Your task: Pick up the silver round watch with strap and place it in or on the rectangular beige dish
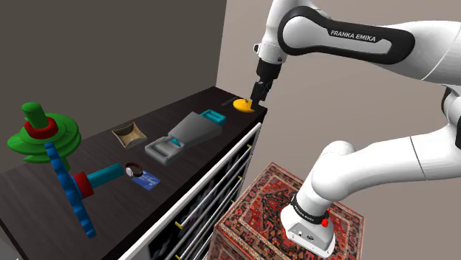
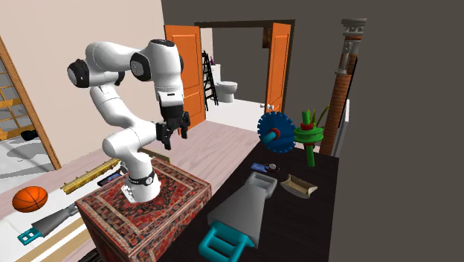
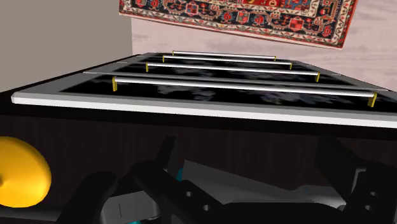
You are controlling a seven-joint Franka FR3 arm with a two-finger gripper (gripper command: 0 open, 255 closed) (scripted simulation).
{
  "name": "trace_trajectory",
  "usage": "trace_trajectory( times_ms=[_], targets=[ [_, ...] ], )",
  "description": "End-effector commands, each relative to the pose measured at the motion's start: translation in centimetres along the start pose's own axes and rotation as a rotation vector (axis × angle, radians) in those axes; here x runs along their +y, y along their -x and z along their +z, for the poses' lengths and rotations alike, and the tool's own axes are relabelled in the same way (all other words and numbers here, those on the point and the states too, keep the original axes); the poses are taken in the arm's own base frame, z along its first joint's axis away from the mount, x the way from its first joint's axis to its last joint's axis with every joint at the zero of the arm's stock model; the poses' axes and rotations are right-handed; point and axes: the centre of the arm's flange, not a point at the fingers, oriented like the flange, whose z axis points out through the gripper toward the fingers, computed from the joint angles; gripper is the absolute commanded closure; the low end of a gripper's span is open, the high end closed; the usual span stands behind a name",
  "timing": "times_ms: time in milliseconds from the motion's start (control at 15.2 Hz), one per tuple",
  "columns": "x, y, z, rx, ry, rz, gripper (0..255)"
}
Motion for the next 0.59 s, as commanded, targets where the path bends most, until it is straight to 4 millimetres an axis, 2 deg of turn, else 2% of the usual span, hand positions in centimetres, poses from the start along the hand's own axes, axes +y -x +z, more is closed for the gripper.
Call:
trace_trajectory(
  times_ms=[0, 528],
  targets=[
    [0.0, 0.0, 0.0, 0.0, 0.0, 0.0, 0],
    [-6.3, -7.1, 4.6, -0.008, -0.008, -0.064, 0]
  ],
)
